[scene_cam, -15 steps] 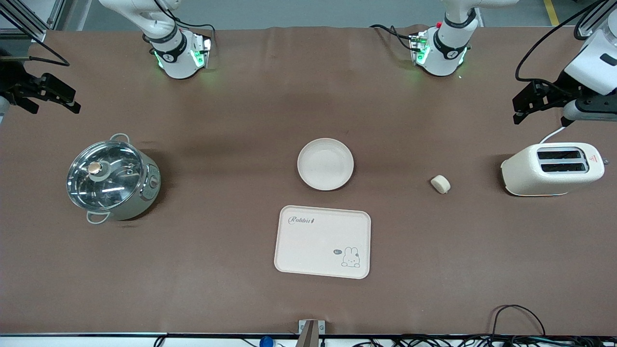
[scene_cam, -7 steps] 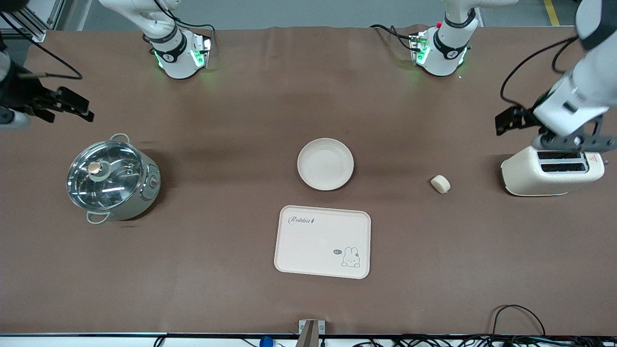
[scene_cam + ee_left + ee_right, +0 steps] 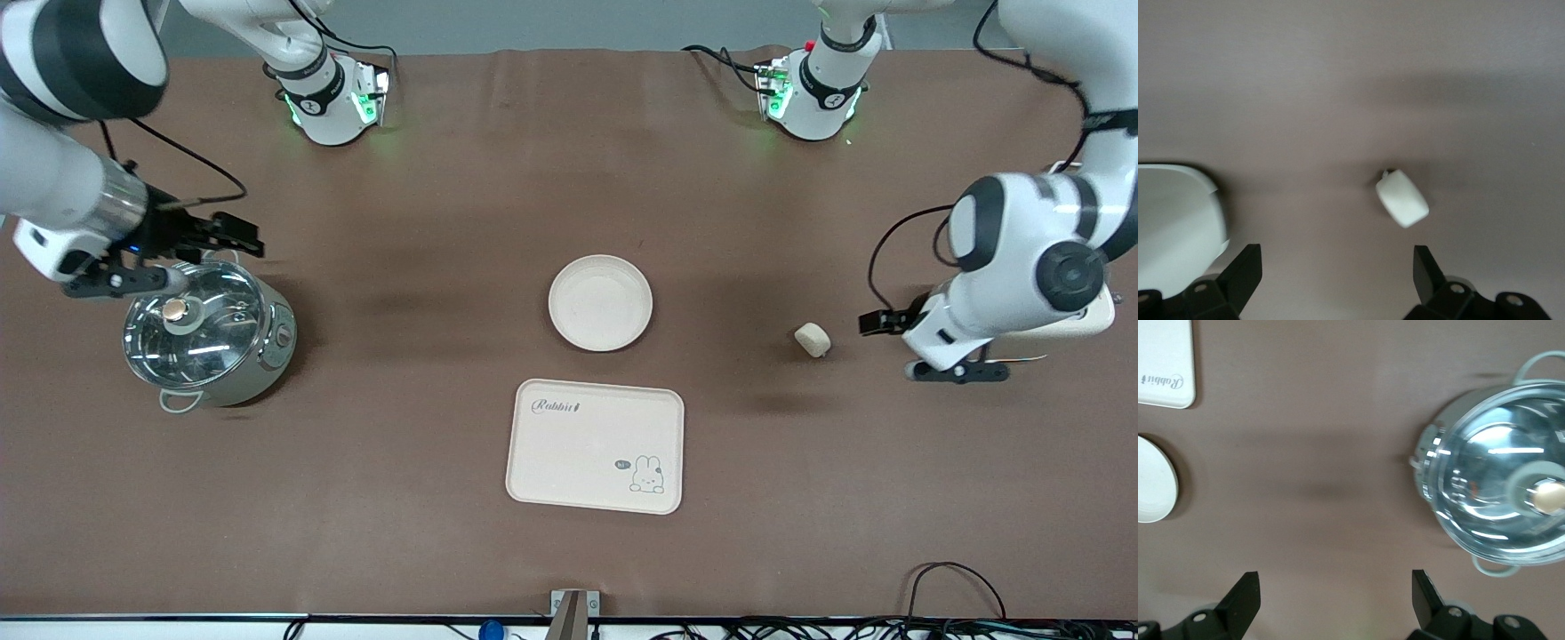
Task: Place bun in plate and plate on tray
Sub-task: 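Reach the left gripper to the bun while the right gripper moves over the pot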
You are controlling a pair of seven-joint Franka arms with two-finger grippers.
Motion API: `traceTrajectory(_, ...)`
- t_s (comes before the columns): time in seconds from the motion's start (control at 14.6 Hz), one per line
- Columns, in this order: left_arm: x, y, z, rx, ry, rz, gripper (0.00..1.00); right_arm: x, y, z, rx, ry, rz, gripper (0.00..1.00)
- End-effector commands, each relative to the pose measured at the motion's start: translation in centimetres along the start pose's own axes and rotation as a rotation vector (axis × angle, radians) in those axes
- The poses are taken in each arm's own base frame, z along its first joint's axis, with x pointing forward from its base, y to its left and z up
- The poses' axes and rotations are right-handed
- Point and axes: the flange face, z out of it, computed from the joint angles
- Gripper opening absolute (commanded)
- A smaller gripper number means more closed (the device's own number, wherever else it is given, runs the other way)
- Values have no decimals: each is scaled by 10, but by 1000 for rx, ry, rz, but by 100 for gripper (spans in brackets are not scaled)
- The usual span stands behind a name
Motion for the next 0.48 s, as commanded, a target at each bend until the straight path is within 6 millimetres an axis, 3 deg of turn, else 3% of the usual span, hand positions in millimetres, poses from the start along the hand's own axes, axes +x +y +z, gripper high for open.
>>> traceTrajectory(0.0,5,5,52,-30,9,-17,100,1,-21,36,45,5,49,100)
traceTrajectory(0.14,3,5,75,-53,29,-36,100,0,-37,69,96,20,77,100)
traceTrajectory(0.41,3,12,94,-128,12,-85,100,3,-72,136,159,63,119,100)
